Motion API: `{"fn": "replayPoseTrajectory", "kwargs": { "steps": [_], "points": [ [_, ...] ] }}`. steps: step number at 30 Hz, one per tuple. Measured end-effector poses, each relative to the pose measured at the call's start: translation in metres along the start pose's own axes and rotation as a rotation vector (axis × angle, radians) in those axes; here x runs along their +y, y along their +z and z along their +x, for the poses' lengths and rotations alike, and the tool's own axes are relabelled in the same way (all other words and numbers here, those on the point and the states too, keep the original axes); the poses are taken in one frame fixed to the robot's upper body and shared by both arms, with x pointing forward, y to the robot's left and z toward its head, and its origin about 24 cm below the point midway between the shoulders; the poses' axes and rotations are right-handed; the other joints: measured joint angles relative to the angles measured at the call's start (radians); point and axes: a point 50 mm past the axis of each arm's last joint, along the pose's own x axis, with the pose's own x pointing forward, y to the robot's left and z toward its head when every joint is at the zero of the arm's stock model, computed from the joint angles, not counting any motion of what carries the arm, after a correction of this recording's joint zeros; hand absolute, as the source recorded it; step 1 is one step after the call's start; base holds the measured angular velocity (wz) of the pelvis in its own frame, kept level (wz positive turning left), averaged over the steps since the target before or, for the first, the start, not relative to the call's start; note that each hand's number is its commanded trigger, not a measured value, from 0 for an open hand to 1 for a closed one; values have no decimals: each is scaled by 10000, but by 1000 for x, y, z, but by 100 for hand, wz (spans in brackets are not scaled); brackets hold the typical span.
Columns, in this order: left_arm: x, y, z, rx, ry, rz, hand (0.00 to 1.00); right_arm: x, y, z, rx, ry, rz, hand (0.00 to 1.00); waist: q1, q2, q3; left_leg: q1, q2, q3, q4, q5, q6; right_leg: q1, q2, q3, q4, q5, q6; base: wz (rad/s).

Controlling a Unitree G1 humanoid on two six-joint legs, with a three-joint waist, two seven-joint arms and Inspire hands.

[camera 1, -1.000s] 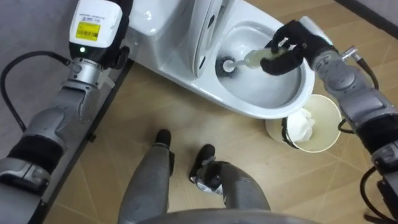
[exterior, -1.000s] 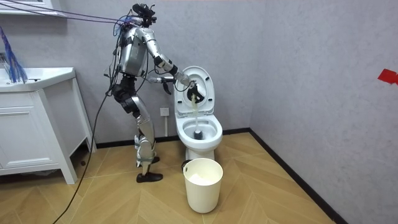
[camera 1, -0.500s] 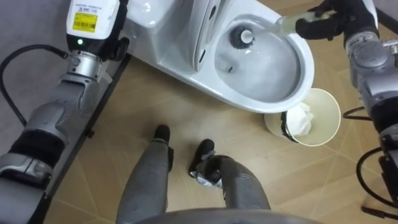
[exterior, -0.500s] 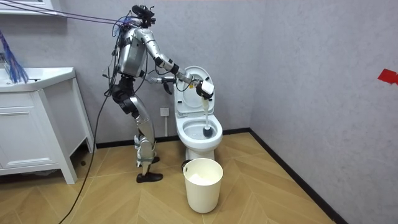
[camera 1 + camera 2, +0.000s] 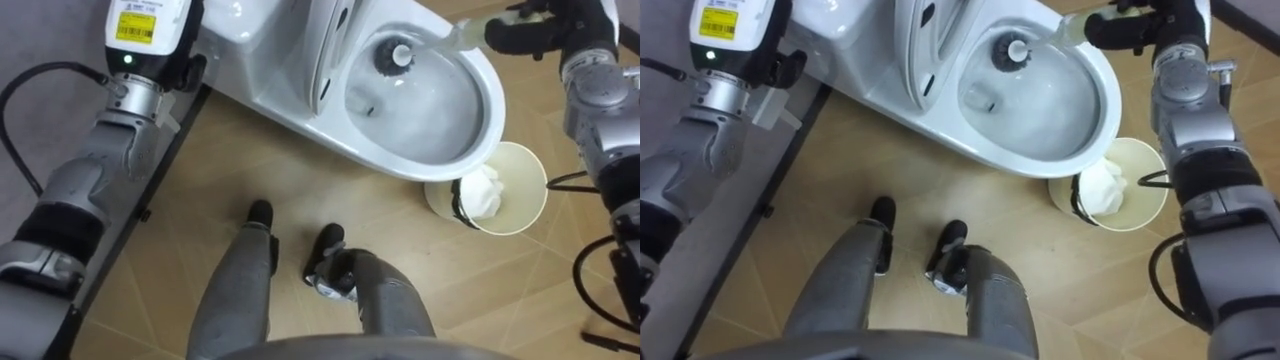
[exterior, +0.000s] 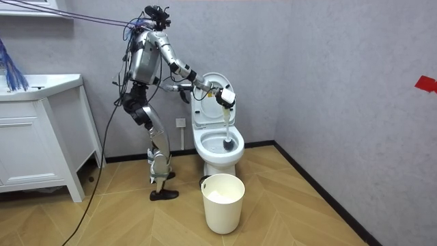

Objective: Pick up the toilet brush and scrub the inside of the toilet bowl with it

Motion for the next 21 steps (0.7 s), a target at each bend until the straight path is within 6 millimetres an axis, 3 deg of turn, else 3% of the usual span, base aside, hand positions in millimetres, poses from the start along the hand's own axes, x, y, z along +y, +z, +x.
{"fn": "replayPoseTrajectory", "kwargs": {
  "steps": [4,7,9,14,15,16,21],
  "points": [
    [-4,0,-1,45,-353,27,0,26,-1,-4,-234,1109,-982,100,35,227,22,182,-1,-57,-89,-2,-11,223,25,-78,-191,7,-6,4],
    [-10,9,0,143,-703,-284,0,49,-12,-16,-373,2372,-2408,100,295,462,-25,351,-23,-20,-244,-1,-10,331,2,-44,-187,-9,13,-2],
    [-13,10,-2,167,-895,-367,0,59,-17,-24,-594,2944,-3108,100,456,587,-102,383,-5,0,-270,2,-25,334,20,-32,-244,-26,6,-2],
    [-26,8,-12,441,-1455,-471,0,72,-17,-37,-1200,3956,-4383,100,534,681,-183,953,5,143,-607,-9,-58,784,33,41,-407,-48,-9,-2],
    [-30,7,-16,584,-1682,-532,0,77,-18,-41,-1268,4307,-4507,100,526,698,-264,1142,15,196,-701,-13,-64,974,60,54,-550,-55,-1,-7],
    [-32,6,-19,654,-1786,-588,0,78,-19,-43,-1276,4467,-4506,100,526,701,-274,1255,20,211,-742,-19,-70,1079,69,66,-582,-56,1,-6],
    [-43,-2,-35,1210,-2594,-836,0,83,-29,-55,-1113,5469,-4622,100,524,674,-478,1947,126,224,-1015,-74,-150,1731,205,95,-923,-36,-13,-6]
  ]
}}
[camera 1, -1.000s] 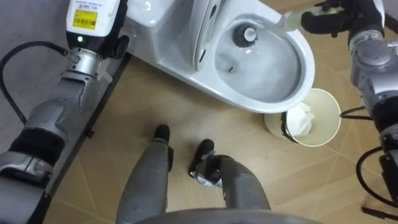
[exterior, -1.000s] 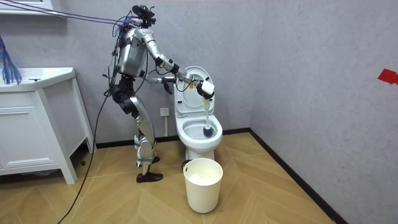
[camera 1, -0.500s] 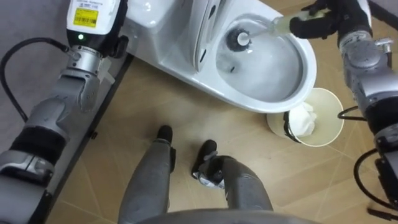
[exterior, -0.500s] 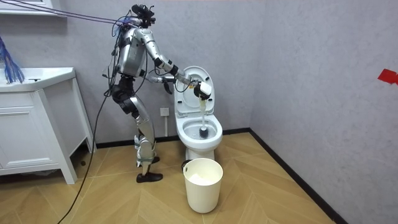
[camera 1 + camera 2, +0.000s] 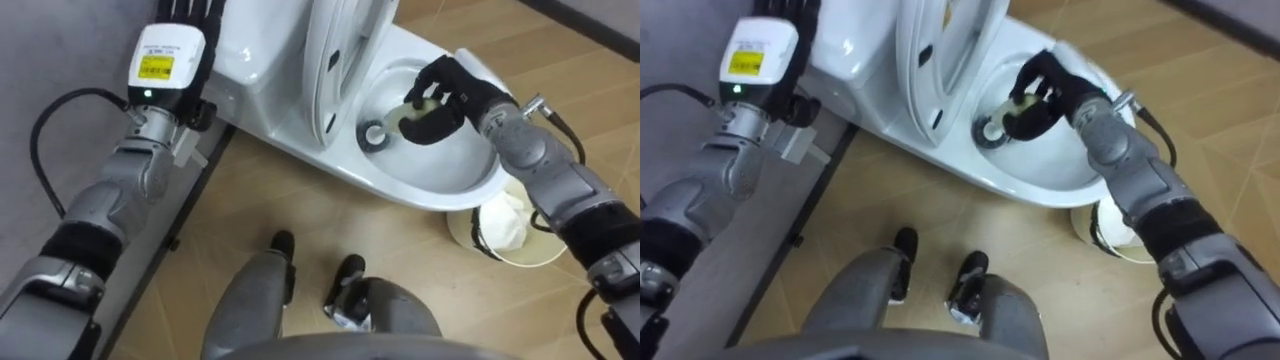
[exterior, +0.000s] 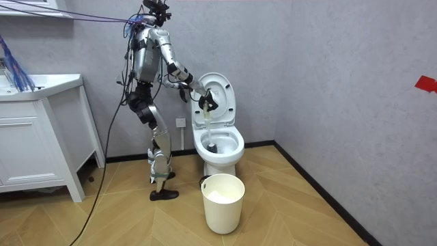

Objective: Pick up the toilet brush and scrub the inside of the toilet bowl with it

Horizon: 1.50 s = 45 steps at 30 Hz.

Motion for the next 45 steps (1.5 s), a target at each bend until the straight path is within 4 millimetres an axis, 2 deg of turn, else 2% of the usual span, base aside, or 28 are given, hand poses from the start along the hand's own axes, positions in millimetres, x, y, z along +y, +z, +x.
{"fn": "replayPoseTrajectory", "kwargs": {
  "steps": [3,5,7,9,13,15,19,21,23,28,30,31,33,36,40,41,43,45],
  "points": [
    [-10,-9,-12,445,-566,-100,0,10,-7,-9,53,555,255,100,-18,6,-50,663,63,9,-209,-66,-92,701,117,-63,-360,7,-20,-6],
    [-17,-14,-22,668,-865,-139,0,16,-12,-17,108,822,351,100,-50,4,-142,915,102,-8,-292,-115,-134,995,185,-56,-579,1,-29,-2],
    [-23,-17,-30,827,-1045,-188,0,19,-18,-24,197,892,551,100,-103,2,-181,1120,125,44,-404,-116,-144,1190,210,-39,-660,-5,-43,-3],
    [-32,-23,-45,1233,-1385,-372,0,24,-23,-31,294,1004,911,100,-91,3,-274,1552,176,251,-643,-119,-156,1514,268,127,-814,-3,-39,-20],
    [-41,-28,-63,1756,-1812,-666,0,29,-27,-44,268,1140,1386,100,-149,32,-286,2259,193,284,-931,-167,-225,2230,371,186,-1194,12,-36,-6],
    [-48,-29,-78,2094,-2022,-960,0,31,-29,-56,163,1186,1611,100,-149,80,-292,2701,197,292,-1139,-198,-263,2689,425,189,-1455,11,-34,0],
    [-60,-25,-97,2582,-2272,-1494,0,33,-34,-71,270,1161,1889,100,-113,277,-336,3267,195,355,-1530,-193,-281,3182,463,228,-1741,7,-27,-2],
    [-66,-29,-115,3036,-2540,-1874,0,35,-39,-77,431,1163,2085,100,-101,402,-342,3685,189,466,-1747,-194,-283,3539,482,261,-1889,-9,-7,-12],
    [-68,-32,-128,3423,-2538,-2243,0,32,-39,-78,404,1077,2146,100,-90,440,-341,3876,191,566,-1831,-195,-284,3668,488,328,-1930,-37,-11,-20],
    [-84,-40,-169,5060,-2977,-3407,0,31,-32,-83,30,826,2511,100,12,443,-342,4297,209,581,-1891,-211,-309,4091,541,513,-2186,-49,-24,-11],
    [-105,-48,-210,6877,-4164,-3780,0,30,-35,-86,109,650,2809,100,8,431,-325,4499,238,573,-1885,-292,-419,4264,605,611,-2233,-49,-25,-13],
    [-111,-48,-223,7358,-4553,-3882,0,29,-36,-86,135,556,2871,100,1,428,-323,4511,252,566,-1878,-316,-441,4275,619,652,-2240,-49,-25,-14],
    [-126,-43,-263,8962,-5637,-4665,0,24,-42,-91,299,-11,3300,100,-45,417,-314,4488,264,527,-1867,-372,-449,4292,635,630,-2256,-51,-24,3],
    [-135,-41,-297,10523,-6510,-5583,0,15,-39,-93,111,-542,3344,100,-33,415,-288,4484,260,594,-1868,-413,-443,4282,625,645,-2222,-123,-22,10],
    [-136,-46,-324,11722,-7103,-5955,0,4,-35,-96,-101,-1102,3258,100,30,433,-266,4674,263,581,-1873,-442,-403,4387,623,699,-2200,-158,16,5],
    [-137,-45,-330,12095,-7180,-6202,0,0,-34,-98,-193,-1300,3220,100,-1,497,-246,4679,287,588,-1854,-467,-381,4381,611,704,-2165,-189,33,0],
    [-139,-44,-338,12540,-7413,-6553,0,-6,-35,-100,-185,-1575,3212,100,-44,486,-245,4659,305,606,-1841,-486,-359,4355,590,699,-2098,-213,53,0],
    [-142,-38,-355,13098,-8117,-6789,0,-18,-34,-106,-320,-2101,3212,100,-106,467,-266,4694,287,631,-1797,-534,-341,4364,555,716,-1997,-258,81,-5]
  ]
}}
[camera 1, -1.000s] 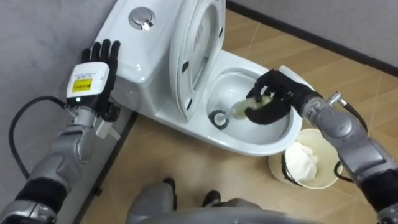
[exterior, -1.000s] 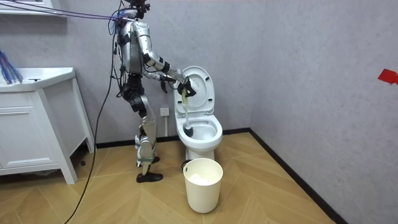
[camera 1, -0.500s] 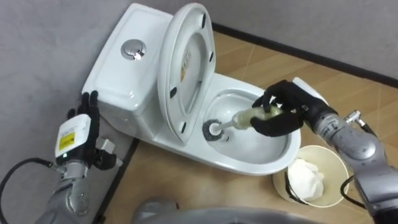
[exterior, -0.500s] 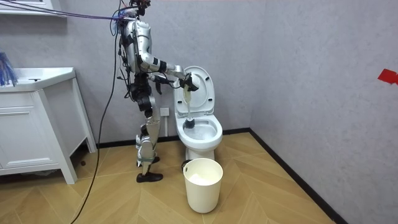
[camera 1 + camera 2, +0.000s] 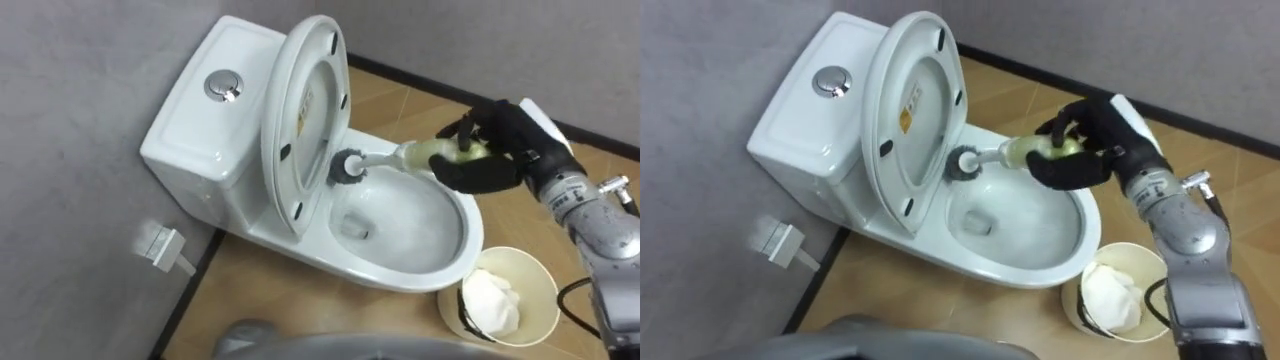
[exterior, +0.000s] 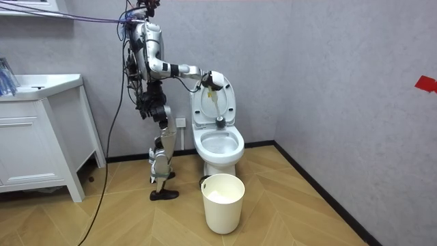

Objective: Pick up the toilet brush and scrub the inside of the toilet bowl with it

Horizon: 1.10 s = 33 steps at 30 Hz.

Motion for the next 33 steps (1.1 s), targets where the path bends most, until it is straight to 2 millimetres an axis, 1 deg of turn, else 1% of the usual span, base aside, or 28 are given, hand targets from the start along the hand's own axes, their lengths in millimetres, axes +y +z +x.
{"fn": "replayPoseTrajectory", "kwargs": {
  "steps": [1,3,4,5,6,8,10,12,14,15,17,20,21,23,24,25,26,27,28,29,30,31,33],
  "points": [
    [-2,-4,-1,175,-110,4,0,-3,3,-1,-124,-180,27,100,-35,3,-8,2,-3,0,5,-9,2,10,0,3,0,0,1,0],
    [-6,-13,-2,710,-421,-56,0,-16,15,-3,-870,-1056,381,100,-189,-74,-29,102,-34,38,-50,-8,3,31,1,41,-3,4,-2,-4],
    [-6,-15,-2,810,-457,-117,0,-18,17,-4,-1001,-1255,348,100,-207,-90,-37,136,-34,53,-79,-6,2,49,2,52,-7,3,-2,-6],
    [-5,-16,-2,932,-488,-309,0,-23,20,-5,-1194,-1663,325,100,-250,-66,-15,188,-32,68,-87,-7,2,90,3,75,-25,3,-3,0],
    [-3,-15,-2,951,-426,-525,0,-28,24,-7,-1408,-2053,241,100,-349,-146,-50,190,-33,68,-92,-7,2,98,-7,74,-29,1,1,0],
    [-1,-14,0,997,-314,-815,0,-35,28,-11,-1627,-2654,172,100,-572,-113,-6,181,-29,72,-85,-7,4,162,-17,47,-57,0,6,3],
    [3,-9,2,1004,-207,-1071,0,-41,28,-13,-1656,-3267,173,100,-766,-152,-25,185,-23,225,-80,-9,7,157,-30,75,-56,-6,16,-2],
    [7,3,6,867,-114,-1379,0,-47,26,-17,-1588,-3953,197,100,-1016,-154,-16,211,-23,277,-82,-10,8,149,-25,185,-56,-10,23,-9],
    [8,11,8,683,-65,-1427,0,-50,24,-19,-1505,-4269,211,100,-1113,-156,-15,324,-5,480,-92,-10,8,186,-23,342,-52,-9,24,-25],
    [10,16,10,551,-31,-1440,0,-51,22,-21,-1451,-4513,254,100,-1246,-153,-17,370,-6,524,-93,-10,8,204,-19,426,-49,-9,24,-23],
    [14,27,12,247,115,-1424,0,-53,20,-24,-1369,-4980,316,100,-1342,-151,-12,379,-5,618,-100,-10,7,159,1,565,-40,-4,26,-18],
    [20,41,13,-266,373,-1271,0,-55,11,-33,-961,-5542,317,100,-1524,-140,-28,509,32,814,-251,-10,7,175,-2,620,-52,-1,31,-14],
    [22,44,13,-419,455,-1128,0,-54,7,-36,-746,-5682,324,100,-1558,-130,-30,541,62,1023,-317,-11,6,135,6,666,-55,-1,32,-16],
    [24,49,14,-490,514,-1093,0,-53,-3,-39,-340,-5797,358,100,-1546,-123,-32,546,89,1286,-319,-11,6,20,18,852,-36,-1,32,-28],
    [24,51,14,-486,514,-1098,0,-52,-9,-42,-18,-5894,361,100,-1556,-104,-27,544,88,1330,-321,-11,6,-5,19,881,-29,2,35,-24],
    [24,52,15,-483,512,-1090,0,-51,-13,-44,155,-5942,374,100,-1567,-91,-26,547,88,1356,-322,-12,6,-9,21,913,-27,4,37,-17],
    [24,53,15,-479,505,-1046,0,-49,-23,-46,569,-6035,476,100,-1571,-67,-18,582,93,1475,-321,-15,8,-12,27,1027,-26,6,40,-18],
    [23,53,15,-404,445,-920,0,-46,-31,-48,939,-6151,637,100,-1571,-46,-27,623,110,1575,-321,-36,12,-11,39,1110,-24,6,41,-21],
    [22,52,15,-363,419,-896,0,-45,-36,-48,1147,-6200,720,100,-1586,-19,-29,640,116,1603,-322,-50,10,-8,47,1149,-29,7,42,-20],
    [21,52,15,-343,386,-835,0,-43,-44,-49,1512,-6293,935,100,-1608,23,-29,669,124,1701,-322,-63,8,-7,56,1217,-33,7,42,-18],
    [20,53,15,-347,354,-763,0,-41,-51,-51,1799,-6352,1130,100,-1621,51,-12,681,125,1800,-321,-85,10,-25,68,1285,-24,7,42,-16],
    [20,53,15,-372,360,-763,0,-41,-54,-51,1928,-6356,1155,100,-1631,83,-10,680,133,1827,-324,-86,10,-42,75,1337,-25,9,45,-17],
    [23,60,14,-643,489,-794,0,-39,-61,-53,2280,-6378,1195,100,-1671,172,-35,630,145,1887,-406,-86,10,-203,93,1439,1,13,52,-13]
  ]
}}
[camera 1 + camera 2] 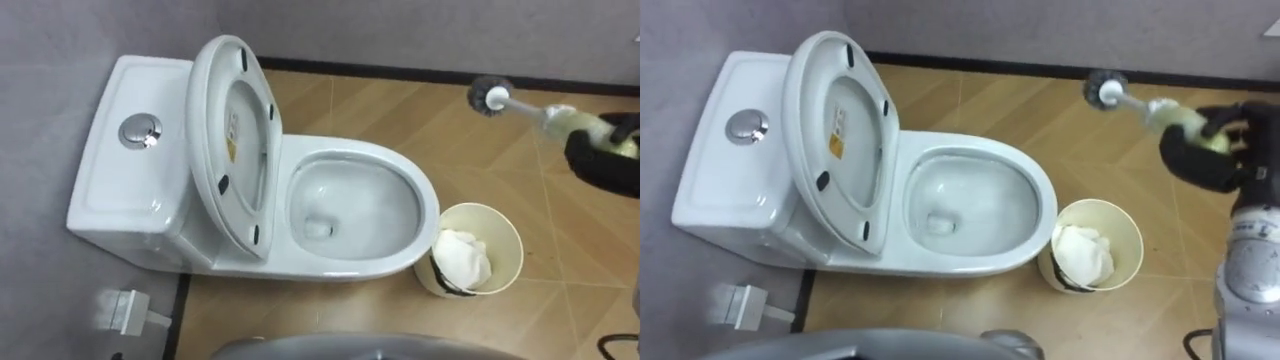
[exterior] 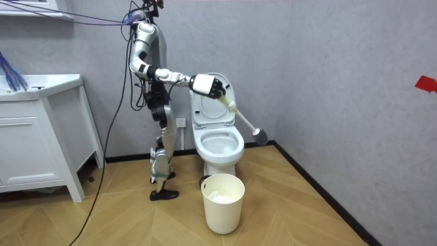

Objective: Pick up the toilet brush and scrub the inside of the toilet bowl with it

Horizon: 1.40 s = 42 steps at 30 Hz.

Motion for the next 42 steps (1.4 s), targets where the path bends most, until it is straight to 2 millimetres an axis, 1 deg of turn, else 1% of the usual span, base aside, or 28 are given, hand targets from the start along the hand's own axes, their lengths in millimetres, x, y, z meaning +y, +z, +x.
{"fn": "replayPoseTrajectory", "kwargs": {
  "steps": [1,2,4,6,7,9,12,16,18,20,23,28,33,42],
  "points": [
    [1,2,0,-71,28,-9,0,0,-1,0,45,-7,-10,100,1,26,-9,1,3,26,-41,0,0,-28,12,30,-3,6,5,-16],
    [2,4,0,-178,73,-23,0,2,-2,0,108,16,-22,100,3,75,-41,12,2,128,-91,0,0,-91,31,138,16,10,7,-20],
    [4,6,0,-264,133,-18,0,5,-7,-1,272,79,-42,100,-7,100,-50,29,5,121,-92,2,0,-96,41,205,107,24,0,-14],
    [5,8,1,-347,154,-15,0,11,-26,-4,1062,-204,93,100,-43,45,-56,35,-14,126,-109,2,0,-109,40,214,114,23,0,0],
    [4,8,1,-344,141,-11,0,12,-31,-6,1263,-275,107,100,-24,42,-54,31,-13,122,-123,2,0,-114,40,211,112,23,0,-3],
    [3,8,0,-329,104,58,0,16,-48,-11,2016,-328,-22,100,9,33,-48,35,2,128,-209,3,0,-106,40,218,128,24,1,-2],
    [3,7,0,-327,97,73,0,23,-59,-16,2572,-103,-130,100,61,15,-33,53,1,134,-230,2,0,-136,41,223,134,25,4,0],
    [2,11,-1,-559,71,242,0,36,-68,-21,3008,256,-103,100,115,-3,-26,52,-23,98,-221,2,1,-137,37,189,104,22,11,5],
    [0,14,-1,-686,11,395,0,44,-72,-23,3233,620,-172,100,129,5,-26,49,-23,29,-221,2,1,-133,37,162,111,21,11,5],
    [-2,14,-1,-702,-48,491,0,47,-75,-25,3346,799,-147,100,133,14,-24,46,-22,-61,-221,3,1,-124,37,119,109,21,11,7],
    [-4,11,-2,-662,-132,612,0,47,-77,-26,3502,760,-55,100,132,13,-23,43,-25,-94,-214,3,1,-111,39,71,110,22,11,4],
    [-5,8,-3,-620,-191,690,0,49,-88,-27,4106,688,75,100,124,-2,-20,39,-27,-133,-202,3,2,-105,37,16,89,21,10,1],
    [-6,9,-3,-678,-227,744,0,51,-101,-33,4754,536,226,100,118,-50,-14,22,-31,-338,-200,4,4,-21,37,-94,-10,22,10,8],
    [-7,7,-4,-602,-239,586,0,51,-107,-33,5277,-129,769,100,123,-73,-3,7,-63,-379,-188,4,4,53,43,-125,-60,21,10,1]
  ]
}}
